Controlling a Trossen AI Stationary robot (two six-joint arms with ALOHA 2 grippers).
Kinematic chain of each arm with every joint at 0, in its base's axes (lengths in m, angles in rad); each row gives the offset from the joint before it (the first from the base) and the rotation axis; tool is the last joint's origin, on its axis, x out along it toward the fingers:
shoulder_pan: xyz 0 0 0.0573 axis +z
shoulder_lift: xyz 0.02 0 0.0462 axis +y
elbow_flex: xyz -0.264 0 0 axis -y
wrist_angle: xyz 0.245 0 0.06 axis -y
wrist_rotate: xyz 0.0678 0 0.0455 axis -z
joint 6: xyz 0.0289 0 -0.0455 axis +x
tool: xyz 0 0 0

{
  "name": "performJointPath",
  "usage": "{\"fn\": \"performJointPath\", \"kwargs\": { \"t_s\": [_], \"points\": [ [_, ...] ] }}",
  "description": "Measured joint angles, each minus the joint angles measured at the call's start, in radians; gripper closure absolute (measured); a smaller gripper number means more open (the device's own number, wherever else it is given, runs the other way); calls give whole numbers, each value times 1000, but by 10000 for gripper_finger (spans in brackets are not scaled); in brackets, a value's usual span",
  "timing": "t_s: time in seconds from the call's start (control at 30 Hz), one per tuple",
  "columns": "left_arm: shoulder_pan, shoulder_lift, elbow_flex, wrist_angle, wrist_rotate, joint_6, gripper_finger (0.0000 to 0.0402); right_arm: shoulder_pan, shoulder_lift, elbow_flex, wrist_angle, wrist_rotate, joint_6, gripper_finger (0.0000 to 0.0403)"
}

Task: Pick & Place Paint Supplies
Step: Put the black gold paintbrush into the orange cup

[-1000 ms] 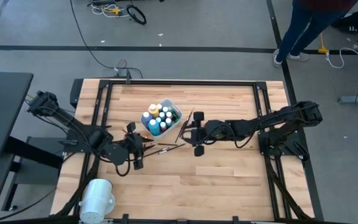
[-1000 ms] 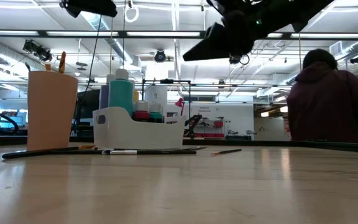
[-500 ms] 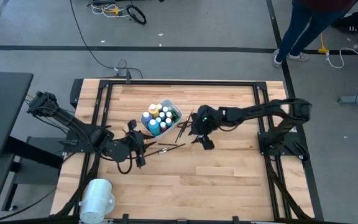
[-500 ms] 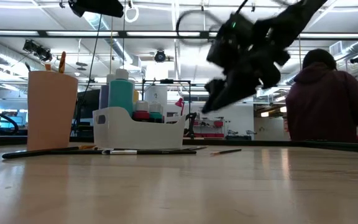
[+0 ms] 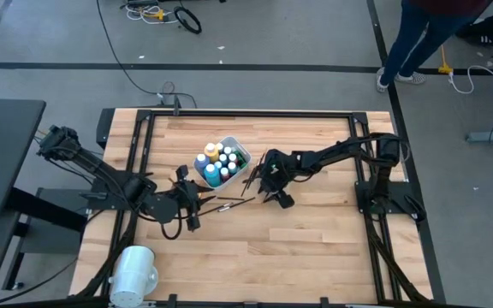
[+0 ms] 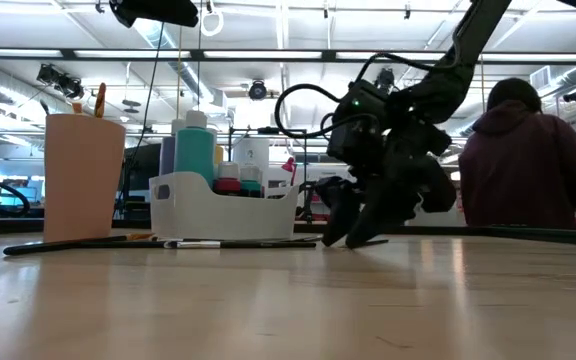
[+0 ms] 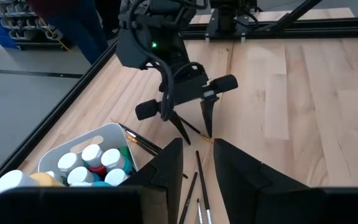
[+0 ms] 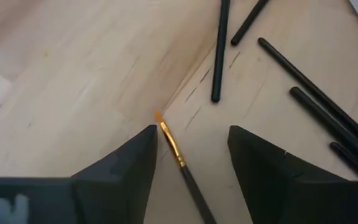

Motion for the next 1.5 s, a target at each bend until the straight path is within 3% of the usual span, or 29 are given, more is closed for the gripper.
{"fn": "performJointPath", "kwargs": {
  "t_s": [0.2, 0.4, 0.6, 0.9, 1.27, 1.5],
  "points": [
    [0, 0, 0, 0, -11, -2, 304, -17, 0, -49, 53, -39, -70, 265],
    [0, 0, 0, 0, -50, -17, 303, -22, 1, -197, 345, -75, 2, 326],
    [1, 0, 0, 2, -75, -3, 303, -30, 27, -243, 447, -105, 28, 323],
    [1, 0, 0, 3, -93, -16, 303, -75, 234, -238, 797, -323, 129, 314],
    [1, 0, 0, 20, -94, -10, 303, -88, 248, -231, 816, -327, 93, 388],
    [17, 0, 0, 19, -80, 45, 303, -84, 213, -191, 776, -306, 235, 398]
  ]
}}
